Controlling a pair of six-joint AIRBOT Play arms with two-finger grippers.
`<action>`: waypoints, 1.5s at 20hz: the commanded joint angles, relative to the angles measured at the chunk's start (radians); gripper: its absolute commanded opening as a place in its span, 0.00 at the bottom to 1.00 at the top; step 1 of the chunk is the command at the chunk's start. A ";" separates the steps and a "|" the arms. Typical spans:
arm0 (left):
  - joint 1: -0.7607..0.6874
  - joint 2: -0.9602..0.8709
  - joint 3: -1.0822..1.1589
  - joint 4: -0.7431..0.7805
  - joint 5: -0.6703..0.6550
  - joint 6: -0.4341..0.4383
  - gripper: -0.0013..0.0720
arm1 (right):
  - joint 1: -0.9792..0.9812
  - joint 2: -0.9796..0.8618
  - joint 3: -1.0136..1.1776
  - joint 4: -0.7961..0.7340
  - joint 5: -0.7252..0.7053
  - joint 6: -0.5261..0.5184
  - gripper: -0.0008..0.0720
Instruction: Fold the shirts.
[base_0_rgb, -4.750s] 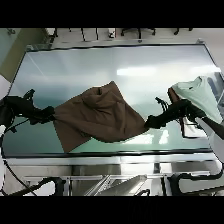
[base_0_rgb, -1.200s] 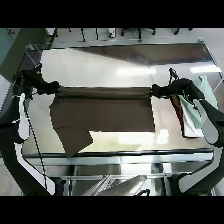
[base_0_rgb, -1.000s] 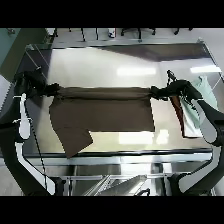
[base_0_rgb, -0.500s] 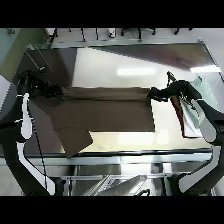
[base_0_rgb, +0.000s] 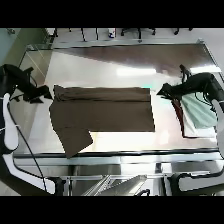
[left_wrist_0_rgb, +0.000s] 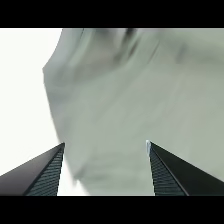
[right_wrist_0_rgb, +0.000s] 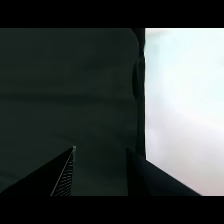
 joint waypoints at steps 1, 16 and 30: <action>0.067 0.247 -0.461 -0.013 -0.022 -0.009 0.79 | -0.023 0.164 -0.280 -0.087 -0.016 -0.018 0.52; 0.036 0.375 -0.978 -0.317 -0.396 0.142 0.12 | -0.024 0.119 -0.412 -0.067 0.047 -0.054 0.71; 0.025 0.645 -0.875 -0.291 -0.149 0.130 0.04 | 0.091 0.031 -0.409 0.093 -0.004 -0.149 0.05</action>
